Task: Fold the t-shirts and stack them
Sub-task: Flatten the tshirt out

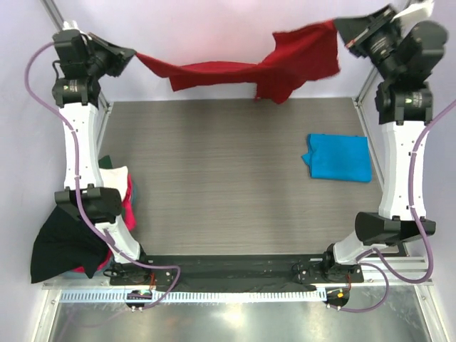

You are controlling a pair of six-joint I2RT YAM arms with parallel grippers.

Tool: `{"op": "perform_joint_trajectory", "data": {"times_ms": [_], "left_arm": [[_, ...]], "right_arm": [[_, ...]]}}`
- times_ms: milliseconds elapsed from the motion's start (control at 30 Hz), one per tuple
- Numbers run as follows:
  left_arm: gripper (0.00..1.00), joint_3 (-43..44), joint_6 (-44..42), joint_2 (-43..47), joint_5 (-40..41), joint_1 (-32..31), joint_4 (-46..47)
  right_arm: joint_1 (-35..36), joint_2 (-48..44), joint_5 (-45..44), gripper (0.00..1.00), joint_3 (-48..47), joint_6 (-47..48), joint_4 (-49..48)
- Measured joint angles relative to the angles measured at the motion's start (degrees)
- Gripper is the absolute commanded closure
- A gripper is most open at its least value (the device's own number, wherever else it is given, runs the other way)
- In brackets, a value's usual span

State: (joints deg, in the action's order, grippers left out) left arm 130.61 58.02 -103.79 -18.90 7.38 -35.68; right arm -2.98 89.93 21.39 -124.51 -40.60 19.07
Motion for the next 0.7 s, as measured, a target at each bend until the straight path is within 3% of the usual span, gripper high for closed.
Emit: {"op": "perform_joint_trajectory", "data": {"times_ms": [67,300,400,533,700], "left_arm": [[1.00,-4.4,-0.8,0.2,-0.3,0.0,0.3],[1.00,-38.1,-1.8,9.6,1.5,0.0,4.1],[1.00,-52.1,-1.0,15.8,2.4,0.0,6.8],[1.00,-66.5,0.1,24.3,2.6,0.0,9.5],[1.00,-77.9,-0.4,33.6,4.3,-0.1,10.0]], "right_arm": [[0.0,-2.1,0.3,0.99,9.1,0.3,-1.7],[0.0,-10.9,0.9,0.99,45.0,-0.3,-5.8],[0.0,-16.8,0.9,0.99,56.0,-0.6,-6.3],[0.0,-28.6,0.9,0.99,66.1,-0.7,-6.7],[0.0,-40.5,0.9,0.99,72.5,0.2,-3.3]]}}
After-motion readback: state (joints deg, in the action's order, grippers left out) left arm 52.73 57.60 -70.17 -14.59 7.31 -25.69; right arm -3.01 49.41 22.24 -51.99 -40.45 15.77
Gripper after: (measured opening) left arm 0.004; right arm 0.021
